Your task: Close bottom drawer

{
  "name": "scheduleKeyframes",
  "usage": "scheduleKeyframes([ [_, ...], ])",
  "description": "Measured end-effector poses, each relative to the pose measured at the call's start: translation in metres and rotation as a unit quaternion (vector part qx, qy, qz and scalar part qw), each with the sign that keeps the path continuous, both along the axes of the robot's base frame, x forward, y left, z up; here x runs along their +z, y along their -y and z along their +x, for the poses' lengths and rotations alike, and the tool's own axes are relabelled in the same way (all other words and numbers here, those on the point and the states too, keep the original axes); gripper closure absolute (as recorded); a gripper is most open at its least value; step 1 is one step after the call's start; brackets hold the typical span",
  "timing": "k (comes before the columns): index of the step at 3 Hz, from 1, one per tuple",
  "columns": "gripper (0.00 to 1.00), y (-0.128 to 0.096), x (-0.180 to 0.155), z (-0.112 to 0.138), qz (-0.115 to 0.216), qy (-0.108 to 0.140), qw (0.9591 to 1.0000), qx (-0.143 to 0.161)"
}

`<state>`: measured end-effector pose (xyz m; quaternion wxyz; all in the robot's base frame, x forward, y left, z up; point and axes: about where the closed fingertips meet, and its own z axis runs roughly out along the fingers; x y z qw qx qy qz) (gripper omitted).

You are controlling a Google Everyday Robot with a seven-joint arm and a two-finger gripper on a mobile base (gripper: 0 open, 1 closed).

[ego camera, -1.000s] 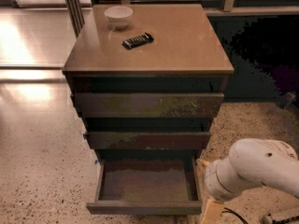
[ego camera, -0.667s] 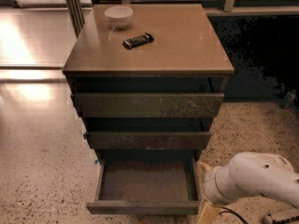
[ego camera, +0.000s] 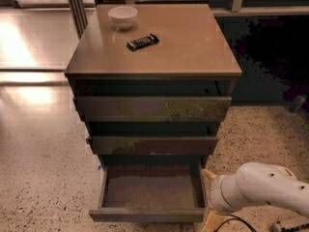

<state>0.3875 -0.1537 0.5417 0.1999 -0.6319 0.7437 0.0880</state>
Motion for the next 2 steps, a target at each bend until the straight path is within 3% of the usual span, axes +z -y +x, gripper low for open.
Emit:
scheduleKeyframes([
  [1,0.00,-0.012,-0.052,0.018,0.041,0.028,0.9986,0.020],
  [2,0.00,-0.022,-0.084,0.030,0.060,0.036,0.9970,0.035],
])
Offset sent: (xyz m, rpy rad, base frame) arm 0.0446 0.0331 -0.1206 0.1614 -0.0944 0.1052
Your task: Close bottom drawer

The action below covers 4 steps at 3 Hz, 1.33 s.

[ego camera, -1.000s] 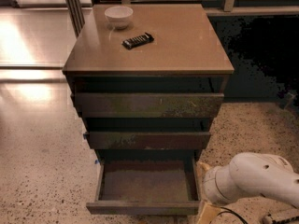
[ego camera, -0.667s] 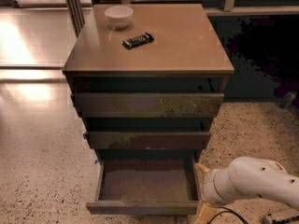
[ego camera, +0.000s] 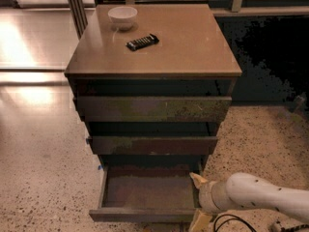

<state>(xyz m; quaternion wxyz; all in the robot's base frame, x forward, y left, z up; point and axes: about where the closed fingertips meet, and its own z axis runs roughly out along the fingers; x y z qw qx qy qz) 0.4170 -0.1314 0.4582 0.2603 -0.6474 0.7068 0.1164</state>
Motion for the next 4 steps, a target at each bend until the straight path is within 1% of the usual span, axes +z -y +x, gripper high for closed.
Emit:
scheduleKeyframes([
  [1,0.00,-0.007,-0.032,0.005,0.031,-0.012,0.9994,0.006],
  [2,0.00,-0.008,-0.068,-0.004,0.055,-0.037,0.9978,-0.003],
  [3,0.00,-0.008,-0.068,-0.004,0.055,-0.037,0.9978,-0.003],
  [4,0.14,-0.008,-0.068,-0.004,0.055,-0.037,0.9978,-0.003],
])
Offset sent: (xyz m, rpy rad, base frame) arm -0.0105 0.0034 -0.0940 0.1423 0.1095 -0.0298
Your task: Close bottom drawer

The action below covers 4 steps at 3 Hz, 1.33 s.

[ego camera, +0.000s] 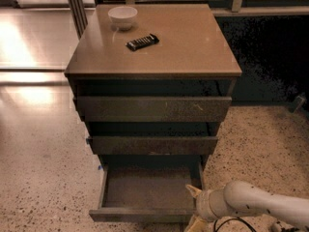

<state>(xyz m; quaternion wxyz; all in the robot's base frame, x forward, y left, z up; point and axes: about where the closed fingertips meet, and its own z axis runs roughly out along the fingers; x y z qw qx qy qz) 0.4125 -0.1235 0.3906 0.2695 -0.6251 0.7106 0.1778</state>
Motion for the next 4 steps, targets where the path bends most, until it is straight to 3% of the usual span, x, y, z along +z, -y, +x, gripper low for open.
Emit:
scheduleKeyframes([
  [1,0.45,0.000,0.000,0.000,0.000,0.000,1.0000,0.000],
  [3,0.91,0.000,-0.006,-0.001,0.002,0.009,1.0000,0.001],
  [4,1.00,0.005,-0.034,0.007,0.003,0.019,0.9998,-0.003],
])
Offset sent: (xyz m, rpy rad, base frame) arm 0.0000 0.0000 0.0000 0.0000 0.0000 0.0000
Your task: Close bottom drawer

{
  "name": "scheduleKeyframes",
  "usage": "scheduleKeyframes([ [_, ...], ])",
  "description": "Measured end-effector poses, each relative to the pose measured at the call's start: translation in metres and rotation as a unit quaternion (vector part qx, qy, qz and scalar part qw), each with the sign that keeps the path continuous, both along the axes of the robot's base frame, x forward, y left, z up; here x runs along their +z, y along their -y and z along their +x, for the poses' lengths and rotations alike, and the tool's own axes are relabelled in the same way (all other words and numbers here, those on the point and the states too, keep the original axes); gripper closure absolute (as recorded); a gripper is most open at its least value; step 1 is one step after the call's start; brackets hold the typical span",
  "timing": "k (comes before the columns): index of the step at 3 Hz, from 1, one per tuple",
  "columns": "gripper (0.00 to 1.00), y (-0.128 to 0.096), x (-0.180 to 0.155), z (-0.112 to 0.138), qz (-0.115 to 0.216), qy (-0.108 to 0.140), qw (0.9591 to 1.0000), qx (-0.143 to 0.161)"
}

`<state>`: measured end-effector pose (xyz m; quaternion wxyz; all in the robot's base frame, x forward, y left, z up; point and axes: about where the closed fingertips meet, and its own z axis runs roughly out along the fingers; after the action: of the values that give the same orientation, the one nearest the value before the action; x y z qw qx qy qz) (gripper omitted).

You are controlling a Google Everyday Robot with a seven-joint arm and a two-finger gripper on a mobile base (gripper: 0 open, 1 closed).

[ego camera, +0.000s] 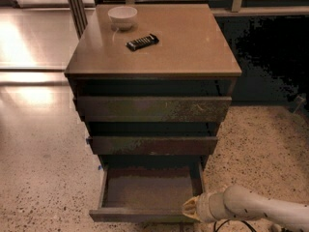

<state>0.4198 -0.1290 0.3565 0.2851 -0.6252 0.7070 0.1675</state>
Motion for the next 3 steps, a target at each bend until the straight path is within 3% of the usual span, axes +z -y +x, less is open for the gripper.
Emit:
scheduleKeyframes([
  [1,1.00,0.000,-0.038,0.007,0.000,-0.006,1.0000,0.004],
  [2,1.00,-0.007,-0.090,0.008,0.008,-0.031,0.9994,0.015],
  [3,1.00,-0.007,-0.090,0.008,0.008,-0.032,0.9994,0.016],
])
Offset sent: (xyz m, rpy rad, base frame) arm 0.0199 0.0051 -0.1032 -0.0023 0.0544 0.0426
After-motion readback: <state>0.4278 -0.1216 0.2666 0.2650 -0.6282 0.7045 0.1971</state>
